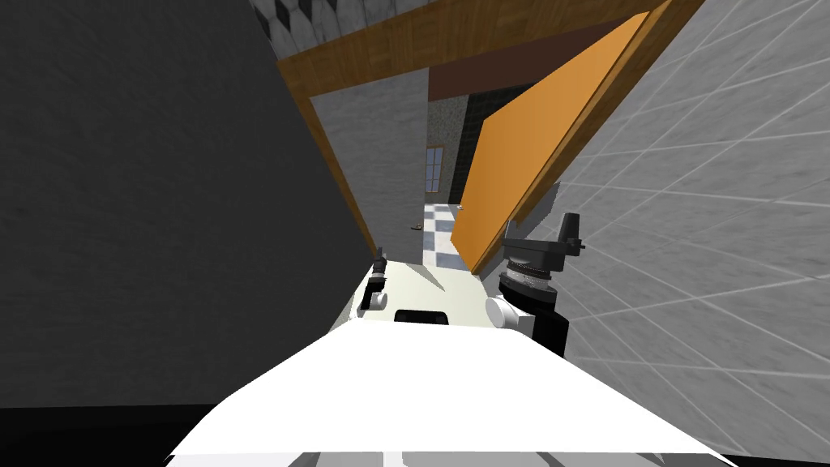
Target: Push the door open
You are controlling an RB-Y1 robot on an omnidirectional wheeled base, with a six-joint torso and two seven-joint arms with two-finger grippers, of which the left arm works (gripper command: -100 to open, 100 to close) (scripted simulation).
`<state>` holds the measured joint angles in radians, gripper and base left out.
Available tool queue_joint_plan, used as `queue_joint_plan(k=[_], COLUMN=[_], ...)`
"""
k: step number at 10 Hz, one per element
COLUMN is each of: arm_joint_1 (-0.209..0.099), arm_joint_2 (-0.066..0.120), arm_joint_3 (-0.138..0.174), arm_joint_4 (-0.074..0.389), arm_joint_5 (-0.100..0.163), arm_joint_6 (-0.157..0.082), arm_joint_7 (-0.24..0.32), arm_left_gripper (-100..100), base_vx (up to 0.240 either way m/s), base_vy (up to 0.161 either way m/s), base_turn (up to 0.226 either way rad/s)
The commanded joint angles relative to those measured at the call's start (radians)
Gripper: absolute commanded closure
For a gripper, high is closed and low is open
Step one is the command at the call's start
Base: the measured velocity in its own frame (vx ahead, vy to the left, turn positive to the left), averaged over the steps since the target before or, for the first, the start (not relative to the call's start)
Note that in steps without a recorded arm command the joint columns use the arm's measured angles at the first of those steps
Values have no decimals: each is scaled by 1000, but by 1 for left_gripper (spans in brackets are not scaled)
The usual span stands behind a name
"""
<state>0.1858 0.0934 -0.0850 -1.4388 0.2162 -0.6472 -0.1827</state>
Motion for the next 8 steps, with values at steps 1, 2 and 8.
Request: queue_joint_plan(k=[1, 2, 8], arm_joint_1=[-18, -29, -93], arm_joint_2=[1, 0, -7], arm_joint_3=[-5, -8, -27], arm_joint_4=[48, 74, 226], arm_joint_5=[6, 9, 28], arm_joint_6=[-13, -18, -46], arm_joint_7=[1, 1, -2], arm_left_gripper=[-100, -100, -100], base_vx=[107, 105, 101], base_vy=[-7, -20, -14], base_turn=[-42, -46, -45])
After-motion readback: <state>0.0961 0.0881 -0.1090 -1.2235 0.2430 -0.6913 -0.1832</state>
